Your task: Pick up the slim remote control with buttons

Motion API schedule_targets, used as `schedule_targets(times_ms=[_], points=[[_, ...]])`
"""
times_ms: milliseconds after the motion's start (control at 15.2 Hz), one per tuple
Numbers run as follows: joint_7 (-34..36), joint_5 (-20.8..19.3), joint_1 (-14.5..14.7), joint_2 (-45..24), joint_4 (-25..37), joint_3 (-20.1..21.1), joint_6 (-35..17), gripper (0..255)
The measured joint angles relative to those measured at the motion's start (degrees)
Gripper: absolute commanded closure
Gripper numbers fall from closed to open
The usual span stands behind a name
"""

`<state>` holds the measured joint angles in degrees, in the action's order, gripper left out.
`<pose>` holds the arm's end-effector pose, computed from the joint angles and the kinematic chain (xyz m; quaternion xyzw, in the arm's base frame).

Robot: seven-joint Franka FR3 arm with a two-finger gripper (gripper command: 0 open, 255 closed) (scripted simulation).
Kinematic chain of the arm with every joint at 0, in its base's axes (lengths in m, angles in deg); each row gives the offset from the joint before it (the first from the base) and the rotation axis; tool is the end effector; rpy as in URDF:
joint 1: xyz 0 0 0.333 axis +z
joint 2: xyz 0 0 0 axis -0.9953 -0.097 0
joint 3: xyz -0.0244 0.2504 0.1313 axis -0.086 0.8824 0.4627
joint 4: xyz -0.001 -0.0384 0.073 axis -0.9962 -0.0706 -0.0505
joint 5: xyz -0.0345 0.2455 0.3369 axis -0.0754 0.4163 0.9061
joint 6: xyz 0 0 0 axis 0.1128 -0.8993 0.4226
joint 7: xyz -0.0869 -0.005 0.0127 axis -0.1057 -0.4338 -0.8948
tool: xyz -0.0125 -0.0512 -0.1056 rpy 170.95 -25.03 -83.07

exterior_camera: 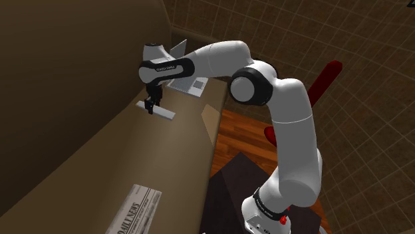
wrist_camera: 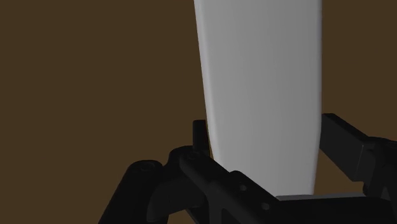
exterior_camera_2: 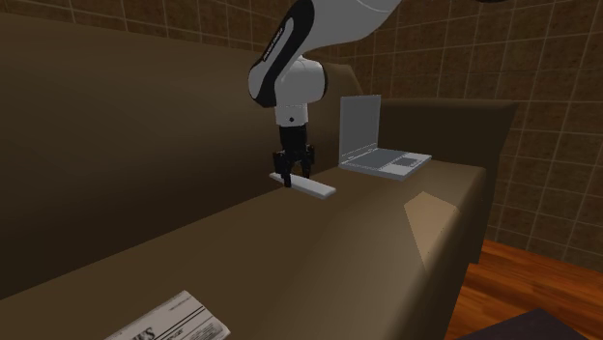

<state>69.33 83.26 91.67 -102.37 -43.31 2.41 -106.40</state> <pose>0.7154 0.0785 0.2352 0.9687 0.2446 -0.0370 0.0212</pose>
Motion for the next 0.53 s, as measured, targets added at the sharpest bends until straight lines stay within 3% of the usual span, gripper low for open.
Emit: schedule_targets(times_ms=[528], points=[[-0.16,0.04,0.06,2.82,1.44,0.02,4.26,255]])
